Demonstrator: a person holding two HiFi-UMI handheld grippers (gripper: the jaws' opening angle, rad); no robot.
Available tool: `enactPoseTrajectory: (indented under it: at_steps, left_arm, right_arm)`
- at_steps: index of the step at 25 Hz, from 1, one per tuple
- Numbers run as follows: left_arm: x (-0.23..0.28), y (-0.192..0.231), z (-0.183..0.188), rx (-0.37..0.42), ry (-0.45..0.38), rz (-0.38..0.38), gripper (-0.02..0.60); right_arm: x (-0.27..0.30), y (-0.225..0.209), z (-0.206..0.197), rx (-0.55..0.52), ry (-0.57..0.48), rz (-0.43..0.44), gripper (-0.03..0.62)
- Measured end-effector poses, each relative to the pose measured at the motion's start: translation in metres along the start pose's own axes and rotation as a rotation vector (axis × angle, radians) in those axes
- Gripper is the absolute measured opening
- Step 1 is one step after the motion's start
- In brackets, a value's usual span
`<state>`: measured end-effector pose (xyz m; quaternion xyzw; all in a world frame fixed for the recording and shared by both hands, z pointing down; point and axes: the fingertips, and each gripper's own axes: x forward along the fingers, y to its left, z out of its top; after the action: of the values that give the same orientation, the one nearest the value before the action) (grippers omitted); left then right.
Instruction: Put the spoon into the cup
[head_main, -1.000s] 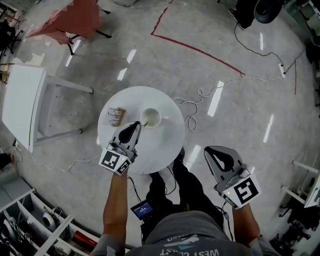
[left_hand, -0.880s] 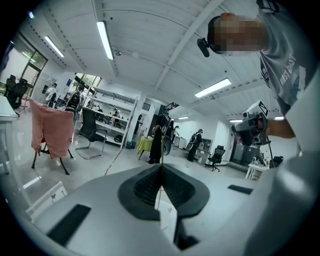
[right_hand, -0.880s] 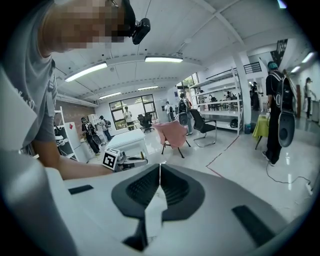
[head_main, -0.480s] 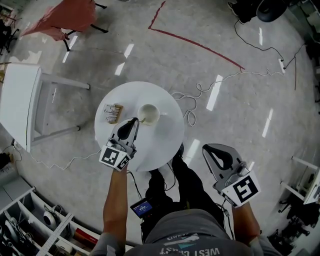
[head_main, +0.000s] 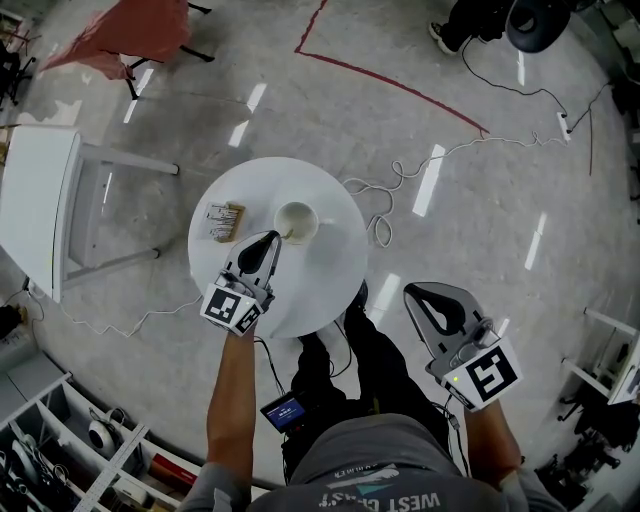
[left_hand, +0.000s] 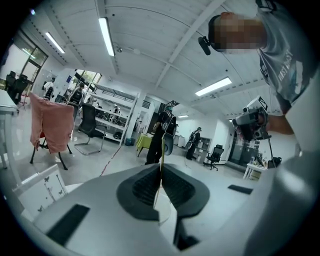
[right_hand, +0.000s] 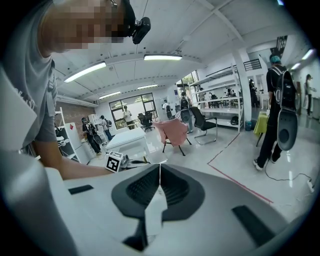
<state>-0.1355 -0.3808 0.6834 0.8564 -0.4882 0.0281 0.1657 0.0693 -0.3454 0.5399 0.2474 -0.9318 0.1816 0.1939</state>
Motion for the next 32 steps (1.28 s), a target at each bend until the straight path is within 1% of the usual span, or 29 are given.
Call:
enactPoseTrajectory:
  at_steps: [4,8,12,16,21,26,32]
  left_arm:
    - [-0.003,0.000,-0.002,-0.006,0.012,-0.013,0.003]
    - [-0.006,-0.003,0.003,0.008,0.016,-0.013,0.003]
    - [-0.011,-0.006,0.018,0.030,0.006,-0.011,0.003]
    - [-0.016,-0.009,0.041,0.056,-0.016,-0.020,0.003]
    - [-0.036,-0.015,0.077,0.122,-0.044,-0.027,0.003]
    - [-0.068,-0.016,0.108,0.180,-0.087,-0.001,0.003]
    - [-0.103,-0.008,0.147,0.272,-0.136,0.028,0.002]
  right_arm:
    - [0.003,0.003,0.003,-0.005,-0.011,0.000,0.003]
    - [0.000,0.004,0.008,-0.011,-0.027,0.002,0.003]
    - [-0.002,0.005,0.018,-0.024,-0.052,0.001,0.003]
    - [-0.003,0.004,0.032,-0.042,-0.087,-0.001,0.003]
    - [0.000,0.011,0.050,-0.072,-0.140,-0.002,0.003]
    - [0.002,0.023,0.064,-0.107,-0.198,-0.006,0.003]
    - [0.007,0.035,0.089,-0.165,-0.269,-0.014,0.003]
